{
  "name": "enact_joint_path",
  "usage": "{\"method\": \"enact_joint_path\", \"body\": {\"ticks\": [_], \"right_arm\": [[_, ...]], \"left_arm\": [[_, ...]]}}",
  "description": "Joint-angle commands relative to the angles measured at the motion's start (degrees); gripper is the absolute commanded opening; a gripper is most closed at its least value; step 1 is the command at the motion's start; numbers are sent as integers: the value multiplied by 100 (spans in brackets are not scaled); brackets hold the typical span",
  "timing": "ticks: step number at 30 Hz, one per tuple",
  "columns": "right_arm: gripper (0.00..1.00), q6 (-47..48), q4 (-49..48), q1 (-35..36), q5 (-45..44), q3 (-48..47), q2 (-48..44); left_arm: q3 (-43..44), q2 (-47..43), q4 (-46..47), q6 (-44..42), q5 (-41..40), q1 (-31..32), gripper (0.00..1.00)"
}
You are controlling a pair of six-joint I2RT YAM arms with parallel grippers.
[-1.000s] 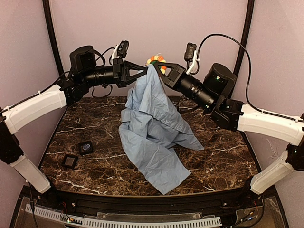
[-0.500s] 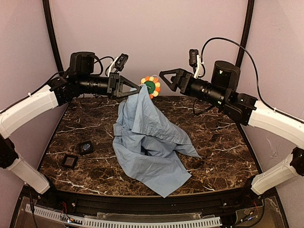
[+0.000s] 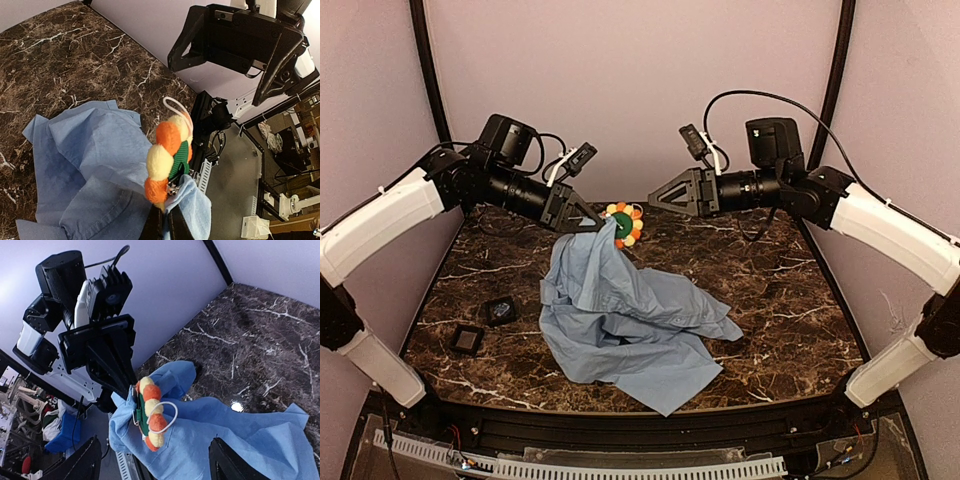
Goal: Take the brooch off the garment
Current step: Pass from the left arm to the right
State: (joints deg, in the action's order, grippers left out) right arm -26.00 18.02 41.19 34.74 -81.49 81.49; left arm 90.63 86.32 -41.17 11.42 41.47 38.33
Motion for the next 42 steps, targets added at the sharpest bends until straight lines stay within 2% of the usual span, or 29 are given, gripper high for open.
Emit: {"method": "enact_joint_path", "body": {"ticks": [1,10,14,17,24,34,38,40,42], "right_arm": [[72,-30,377,50,1070,-315,410],[66,129,504,205,1403,-407,846],[60,-160,-62,241,1492,-149,843],[52,-471,-518,248,1612,62,832],[36,-666,-840,323,1614,165,939],[0,-554,-882,346,1246,217,998],[0,-596,-1224,325,853,539,753],[0,-824,-1672,297,816,779,617],[0,-1102,-2126,268,815,1015,512]], "left_arm": [[226,105,-695,-588,-354,103,1],[436,305,-815,-675,-487,291,1],[450,339,-748,-613,-419,329,1],[454,350,-696,-576,-405,328,1],[463,364,-534,-485,-344,340,1],[427,322,-312,-291,-384,342,1],[340,281,-277,-194,-445,342,1],[243,218,-216,-73,-468,342,5],[115,129,-137,21,-504,342,14]]}}
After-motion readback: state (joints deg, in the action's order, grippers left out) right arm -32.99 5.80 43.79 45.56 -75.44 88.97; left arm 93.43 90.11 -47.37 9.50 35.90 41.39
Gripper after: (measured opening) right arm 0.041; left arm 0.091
